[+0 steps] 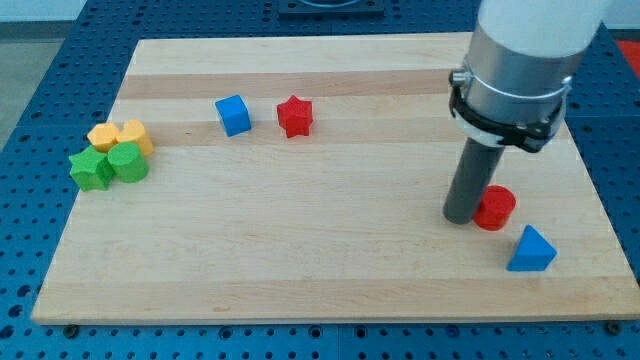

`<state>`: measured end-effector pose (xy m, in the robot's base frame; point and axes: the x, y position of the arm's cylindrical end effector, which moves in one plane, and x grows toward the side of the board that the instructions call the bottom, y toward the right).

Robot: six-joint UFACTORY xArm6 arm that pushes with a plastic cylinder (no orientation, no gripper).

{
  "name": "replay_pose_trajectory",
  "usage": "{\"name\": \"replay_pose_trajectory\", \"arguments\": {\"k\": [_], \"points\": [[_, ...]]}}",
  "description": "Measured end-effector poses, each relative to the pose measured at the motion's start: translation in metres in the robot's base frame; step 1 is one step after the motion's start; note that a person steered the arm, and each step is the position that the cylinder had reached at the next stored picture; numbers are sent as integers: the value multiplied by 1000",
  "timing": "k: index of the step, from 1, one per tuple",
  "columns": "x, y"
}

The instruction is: Drag the red circle into the blue triangle

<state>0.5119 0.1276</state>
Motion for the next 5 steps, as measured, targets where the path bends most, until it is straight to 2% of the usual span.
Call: {"name": "replay_pose_trajectory", "arguments": {"k": [1, 2, 4, 5], "points": [[-17, -18], [-27, -1], [-5, 58], [-4, 58]]}}
